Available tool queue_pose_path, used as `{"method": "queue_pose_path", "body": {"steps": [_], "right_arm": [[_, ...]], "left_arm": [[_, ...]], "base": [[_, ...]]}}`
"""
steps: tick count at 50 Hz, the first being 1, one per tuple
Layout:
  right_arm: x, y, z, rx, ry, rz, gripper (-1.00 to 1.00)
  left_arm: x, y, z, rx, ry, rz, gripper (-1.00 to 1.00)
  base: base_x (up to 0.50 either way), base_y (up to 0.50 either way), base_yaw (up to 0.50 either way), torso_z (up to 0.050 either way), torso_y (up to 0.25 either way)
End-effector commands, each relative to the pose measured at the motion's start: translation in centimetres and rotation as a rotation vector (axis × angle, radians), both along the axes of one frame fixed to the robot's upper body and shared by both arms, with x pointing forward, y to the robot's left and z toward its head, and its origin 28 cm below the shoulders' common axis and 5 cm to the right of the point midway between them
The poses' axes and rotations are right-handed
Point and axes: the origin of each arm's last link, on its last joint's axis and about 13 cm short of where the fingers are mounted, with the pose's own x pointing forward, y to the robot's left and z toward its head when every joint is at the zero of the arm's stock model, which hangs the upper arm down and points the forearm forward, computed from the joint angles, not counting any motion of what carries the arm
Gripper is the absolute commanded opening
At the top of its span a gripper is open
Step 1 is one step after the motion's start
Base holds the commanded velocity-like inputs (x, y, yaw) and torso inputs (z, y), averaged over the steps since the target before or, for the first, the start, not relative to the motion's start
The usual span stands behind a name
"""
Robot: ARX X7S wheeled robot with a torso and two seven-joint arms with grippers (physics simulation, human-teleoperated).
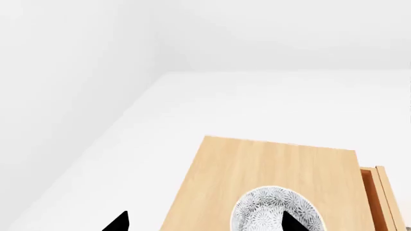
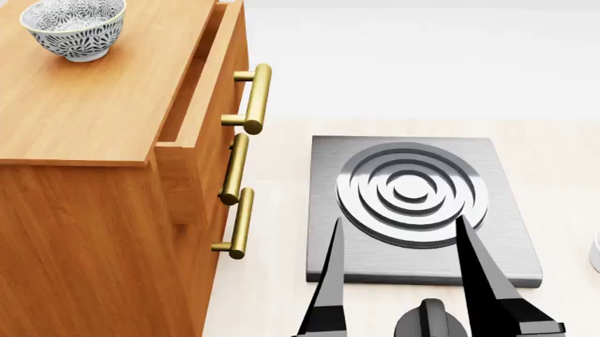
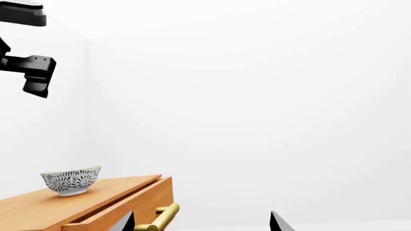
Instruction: Pick the akita bowl on the wooden cabinet and place it on the plate.
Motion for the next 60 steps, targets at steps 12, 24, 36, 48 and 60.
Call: {"method": "queue_pose_path", "body": {"steps": [12, 24, 36, 48, 60], "right_arm": [[0.2, -0.1, 0.1, -0.002, -0.019, -0.012, 1.00], [0.2, -0.1, 0.1, -0.005, -0.019, -0.011, 1.00], [0.2, -0.1, 0.0, -0.006, -0.017, -0.011, 1.00], [0.2, -0.1, 0.0, -0.003, -0.015, -0.010, 1.00], [0.2, -0.1, -0.1, -0.003, -0.013, -0.010, 1.00]], "left_arm": [[-0.6, -0.3, 0.7, 0.100, 0.051, -0.188, 1.00], [-0.2, -0.3, 0.3, 0.078, 0.037, -0.195, 1.00], [0.0, 0.2, -0.2, 0.069, 0.054, -0.168, 1.00], [0.1, 0.5, -0.6, 0.047, 0.066, -0.126, 1.00], [0.6, 0.2, -1.0, 0.051, 0.045, -0.151, 1.00]], "base": [[0.00, 0.00, 0.00, 0.000, 0.000], [0.00, 0.00, 0.00, 0.000, -0.069], [0.00, 0.00, 0.00, 0.000, -0.250], [0.00, 0.00, 0.00, 0.000, -0.058], [0.00, 0.00, 0.00, 0.000, 0.000]]}}
